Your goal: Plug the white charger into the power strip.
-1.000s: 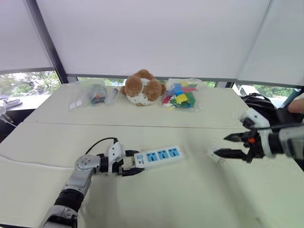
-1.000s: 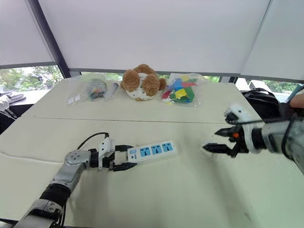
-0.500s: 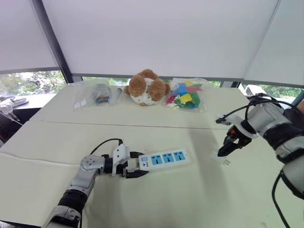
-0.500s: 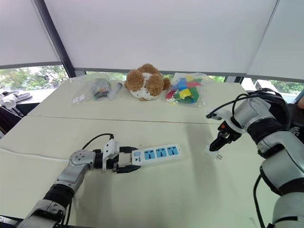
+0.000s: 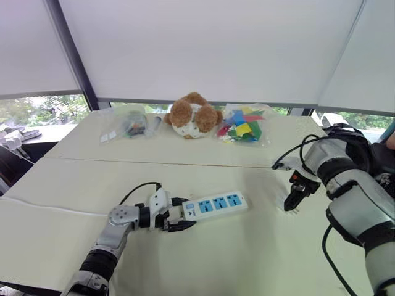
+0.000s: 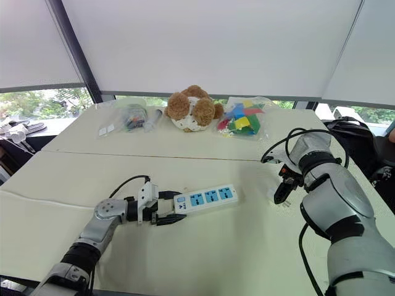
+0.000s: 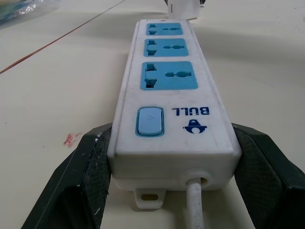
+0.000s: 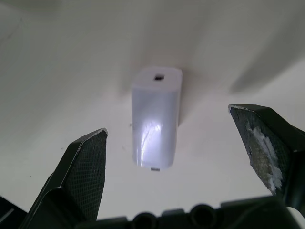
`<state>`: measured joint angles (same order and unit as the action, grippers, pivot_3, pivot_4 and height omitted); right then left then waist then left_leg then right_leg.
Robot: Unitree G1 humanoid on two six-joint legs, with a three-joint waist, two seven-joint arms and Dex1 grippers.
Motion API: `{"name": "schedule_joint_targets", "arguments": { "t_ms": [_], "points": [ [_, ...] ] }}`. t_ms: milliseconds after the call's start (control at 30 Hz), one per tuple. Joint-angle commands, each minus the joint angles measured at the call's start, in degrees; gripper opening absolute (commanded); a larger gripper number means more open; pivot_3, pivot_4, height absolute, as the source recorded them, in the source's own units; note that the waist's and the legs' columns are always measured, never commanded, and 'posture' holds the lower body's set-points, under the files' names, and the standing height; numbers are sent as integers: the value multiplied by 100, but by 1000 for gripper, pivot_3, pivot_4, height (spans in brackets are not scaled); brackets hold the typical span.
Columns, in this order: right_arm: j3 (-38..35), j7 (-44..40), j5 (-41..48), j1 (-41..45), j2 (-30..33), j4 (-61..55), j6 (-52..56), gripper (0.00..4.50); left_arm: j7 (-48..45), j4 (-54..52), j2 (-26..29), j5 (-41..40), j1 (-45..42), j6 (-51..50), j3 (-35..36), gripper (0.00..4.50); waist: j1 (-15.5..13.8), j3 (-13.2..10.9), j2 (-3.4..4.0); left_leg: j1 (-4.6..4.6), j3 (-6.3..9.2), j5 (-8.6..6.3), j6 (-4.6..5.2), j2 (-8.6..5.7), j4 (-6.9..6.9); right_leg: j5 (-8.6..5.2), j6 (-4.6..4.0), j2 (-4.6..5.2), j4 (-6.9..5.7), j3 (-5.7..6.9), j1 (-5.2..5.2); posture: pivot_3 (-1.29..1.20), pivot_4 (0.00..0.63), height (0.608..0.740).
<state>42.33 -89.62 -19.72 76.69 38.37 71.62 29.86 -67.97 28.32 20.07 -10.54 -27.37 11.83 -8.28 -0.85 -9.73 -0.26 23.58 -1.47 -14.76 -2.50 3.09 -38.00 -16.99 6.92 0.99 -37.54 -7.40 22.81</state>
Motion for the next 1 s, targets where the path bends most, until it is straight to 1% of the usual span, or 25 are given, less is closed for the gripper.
{"name": "schedule_joint_targets", "arguments": {
  "t_ms": [33, 133, 167, 233, 367, 400, 533, 633, 767, 833, 900, 933, 1000],
  "points": [
    [-205, 138, -217, 227, -138, 179, -80, 4500, 71, 148, -206, 358, 224, -77, -460, 2984, 2, 3, 5, 0, 1, 0, 0, -3, 0, 0, 0, 3, 0, 0, -2, 0, 150, 739],
    [-294, 327, -369, 182, -231, 287, -201, 4500, 132, 75, -216, 350, 313, -98, -453, 2984, -3, 5, 9, -1, 4, 0, 0, -13, -1, 0, 1, 12, 0, 0, -7, 0, 150, 739],
    [-299, 345, -425, 174, -246, 315, -248, 3957, 151, 17, -210, 345, 357, -118, -454, 2984, -2, 5, 9, -1, 4, 0, 0, -16, -2, 0, 1, 15, 0, 0, -8, 0, 150, 739],
    [-358, 356, -486, 173, -296, 371, -232, 3215, 187, -75, -197, 341, 432, -150, -462, 2984, 5, 6, 10, 0, 4, 0, 0, -21, -2, 0, 1, 20, 1, 0, -9, 0, 150, 739],
    [-475, 301, -578, 174, -404, 423, -218, 1072, 249, -314, -163, 310, 536, -295, -486, 2984, 18, 11, 18, -1, 4, -1, 1, -22, -2, -1, 3, 21, 1, 0, -9, 0, 150, 739],
    [-495, 273, -602, 180, -422, 420, -246, 714, 260, -356, -151, 308, 546, -327, -492, 2984, 18, 12, 18, -1, 4, -1, 2, -22, -2, -1, 3, 21, 1, 0, -9, 0, 150, 739],
    [-731, 458, -579, 218, -459, 393, -212, 723, 244, -323, -120, 315, 483, -377, -491, 2984, 29, 12, 18, -2, 4, -3, 4, -22, -2, -2, 5, 20, 1, 0, -10, 0, 150, 739],
    [-1037, 447, -432, 257, -236, 228, -548, 723, 41, -191, -68, 330, 351, -353, -547, 2984, 21, 12, 19, -3, 4, -3, 4, -22, -2, -2, 5, 20, 1, 0, -11, 0, 150, 739],
    [-2240, 501, 524, 206, 111, -225, -1125, 723, -623, 101, 86, 309, -22, -338, -660, 2984, 17, 11, 18, -2, 4, -3, 5, -23, -1, -2, 6, 20, 4, 0, -12, 0, 150, 739],
    [-2992, 393, 1203, -169, 309, -762, -1635, 723, -1044, 412, 152, 322, -356, -286, -751, 2984, 27, 11, 18, -2, 6, -5, 8, -23, 3, -3, 8, 19, 9, 1, -13, 0, 150, 739],
    [-3520, 551, 1663, -778, 413, -1429, -2070, 723, -1447, 766, 167, 356, -694, -215, -856, 2984, 12, 13, 12, -3, 12, -11, 17, -22, 5, -7, 17, 17, 15, 4, -19, 0, 150, 739],
    [-3711, 630, 1850, -1124, 393, -1843, -2101, 723, -1599, 973, 163, 400, -842, -133, -896, 2984, 15, 17, 6, -3, 22, -13, 20, -22, 5, -10, 22, 15, 22, 9, -27, 0, 150, 739],
    [-4200, 489, 2571, -2186, 308, -3224, -1793, 723, -1912, 1463, 109, 559, -1206, 90, -1033, 2984, 5, 21, -1, -4, 32, -19, 31, -21, 7, -14, 28, 11, 29, 13, -38, 0, 150, 739]
  ]
}}
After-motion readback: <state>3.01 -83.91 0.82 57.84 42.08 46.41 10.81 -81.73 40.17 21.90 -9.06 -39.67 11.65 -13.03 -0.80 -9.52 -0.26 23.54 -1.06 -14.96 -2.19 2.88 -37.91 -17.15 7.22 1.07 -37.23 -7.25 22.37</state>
